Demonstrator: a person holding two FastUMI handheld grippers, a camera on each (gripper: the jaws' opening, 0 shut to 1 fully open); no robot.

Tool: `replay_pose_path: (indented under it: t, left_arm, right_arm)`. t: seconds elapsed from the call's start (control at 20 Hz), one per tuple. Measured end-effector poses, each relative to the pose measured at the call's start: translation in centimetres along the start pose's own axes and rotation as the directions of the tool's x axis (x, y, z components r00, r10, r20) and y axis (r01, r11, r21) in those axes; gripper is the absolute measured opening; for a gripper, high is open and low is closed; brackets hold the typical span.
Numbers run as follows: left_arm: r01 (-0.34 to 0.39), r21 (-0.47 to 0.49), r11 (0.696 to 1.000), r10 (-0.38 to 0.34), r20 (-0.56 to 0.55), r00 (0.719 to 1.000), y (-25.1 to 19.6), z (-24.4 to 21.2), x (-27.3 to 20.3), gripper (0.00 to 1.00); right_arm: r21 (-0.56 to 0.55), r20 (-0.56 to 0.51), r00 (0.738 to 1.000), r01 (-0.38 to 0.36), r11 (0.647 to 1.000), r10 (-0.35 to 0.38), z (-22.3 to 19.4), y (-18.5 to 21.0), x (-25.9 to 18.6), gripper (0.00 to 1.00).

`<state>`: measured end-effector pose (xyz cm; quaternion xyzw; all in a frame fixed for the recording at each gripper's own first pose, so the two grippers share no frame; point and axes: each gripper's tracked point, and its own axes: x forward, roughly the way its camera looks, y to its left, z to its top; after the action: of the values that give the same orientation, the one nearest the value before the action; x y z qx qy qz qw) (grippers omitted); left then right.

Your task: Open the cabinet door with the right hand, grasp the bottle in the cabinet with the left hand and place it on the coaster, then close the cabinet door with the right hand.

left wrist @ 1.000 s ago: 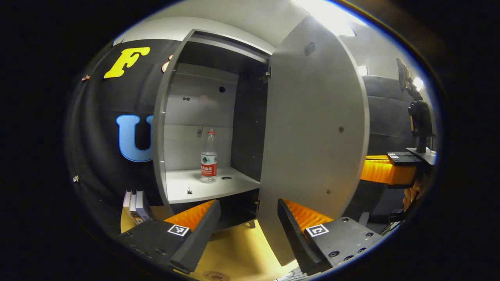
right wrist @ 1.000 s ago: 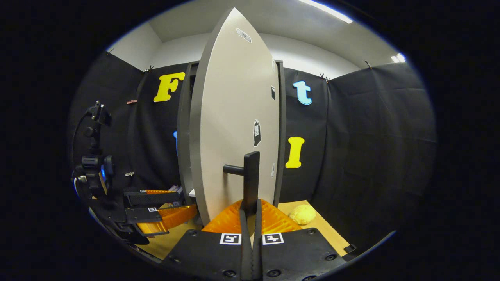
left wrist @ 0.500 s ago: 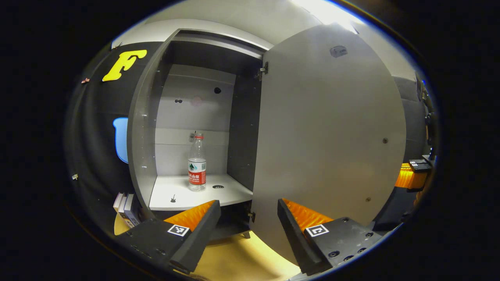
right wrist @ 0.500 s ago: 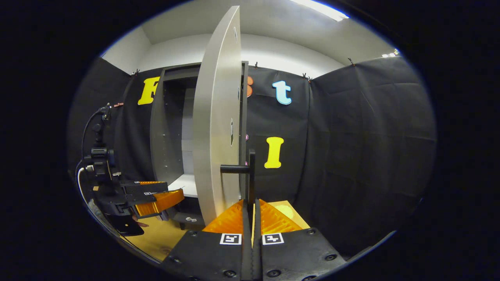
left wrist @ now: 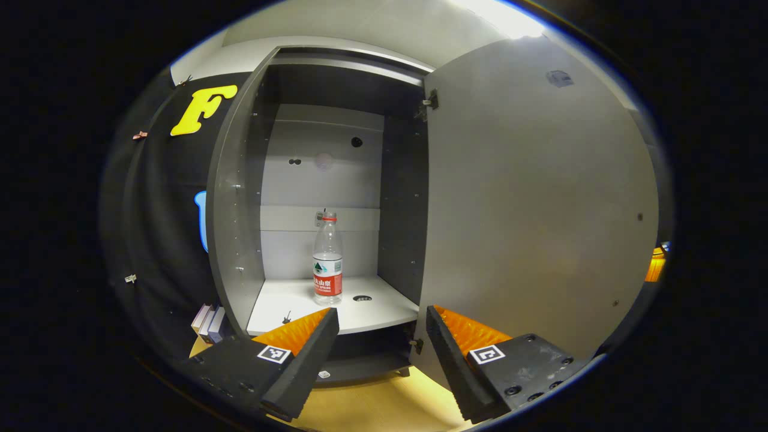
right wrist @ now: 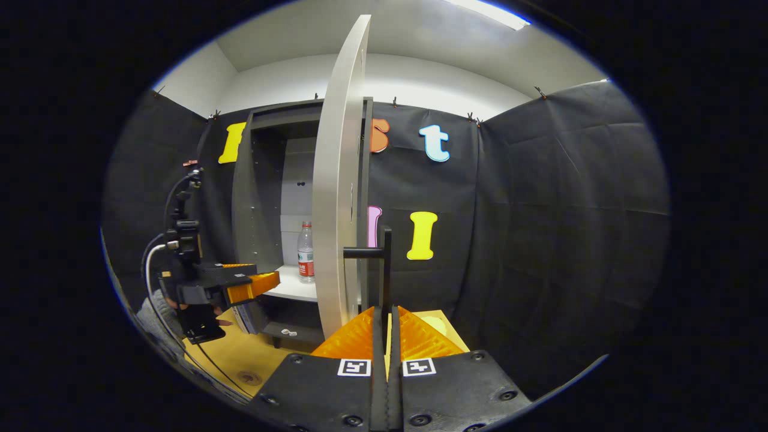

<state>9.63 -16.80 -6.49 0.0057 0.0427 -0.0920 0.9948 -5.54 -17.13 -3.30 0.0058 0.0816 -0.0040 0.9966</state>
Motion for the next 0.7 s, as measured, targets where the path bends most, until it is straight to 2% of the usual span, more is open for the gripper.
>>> replay_pose_path:
  t: [0.05, 0.15, 0.25, 0.3, 0.35, 0.4, 0.45, 0.5, 0.55, 0.7]
  left_arm:
    - [-0.011, 0.005, 1.0, 0.011, 0.007, 1.0, 0.3, 0.3, 0.6, 0.93]
    - [-0.028, 0.013, 1.0, 0.028, 0.03, 0.999, 1.2, 0.9, 2.1, 0.93]
    - [-0.058, 0.025, 0.998, 0.056, 0.048, 0.997, 2.7, 1.4, 3.7, 0.92]
    - [-0.073, 0.033, 0.997, 0.071, 0.058, 0.996, 3.4, 1.8, 4.5, 0.88]
    - [-0.086, 0.038, 0.996, 0.083, 0.069, 0.994, 4.0, 2.0, 5.5, 0.92]
    - [-0.092, 0.04, 0.995, 0.089, 0.071, 0.994, 4.5, 2.3, 6.4, 0.88]
    - [-0.096, 0.039, 0.995, 0.093, 0.071, 0.993, 4.9, 2.3, 7.5, 0.88]
    - [-0.105, 0.04, 0.994, 0.102, 0.069, 0.992, 5.6, 2.4, 8.4, 0.93]
    - [-0.115, 0.042, 0.992, 0.112, 0.069, 0.991, 6.3, 2.4, 9.4, 0.88]
    - [-0.145, 0.048, 0.988, 0.142, 0.059, 0.988, 8.0, 2.5, 12.7, 0.88]
  right_arm:
    - [-0.025, 0.01, 1.0, 0.02, 0.999, -0.02, 0.1, -0.8, -0.4, 0.04]
    - [-0.057, 0.021, 0.998, 0.068, 0.996, -0.067, 0.2, -2.4, -1.2, 0.05]
    - [-0.043, 0.024, 0.992, 0.125, 0.991, -0.124, 0.2, -4.1, -1.7, 0.05]
    - [-0.036, 0.026, 0.985, 0.173, 0.984, -0.172, 0.1, -5.4, -1.8, 0.05]
    - [-0.027, 0.032, 0.974, 0.227, 0.973, -0.226, 0.2, -7.2, -2.0, 0.05]
    - [-0.015, 0.038, 0.958, 0.286, 0.958, -0.286, 0.2, -9.0, -2.0, 0.05]
    - [-0.003, 0.036, 0.94, 0.339, 0.941, -0.339, 0.1, -10.5, -2.3, 0.03]
    - [0.01, 0.03, 0.922, 0.386, 0.923, -0.386, -0.1, -12.1, -2.4, 0.05]
    - [0.018, 0.027, 0.907, 0.42, 0.907, -0.42, -0.4, -13.2, -2.4, 0.23]
    - [0.004, 0.025, 0.859, 0.512, 0.859, -0.512, -1.0, -15.9, -2.9, 0.74]
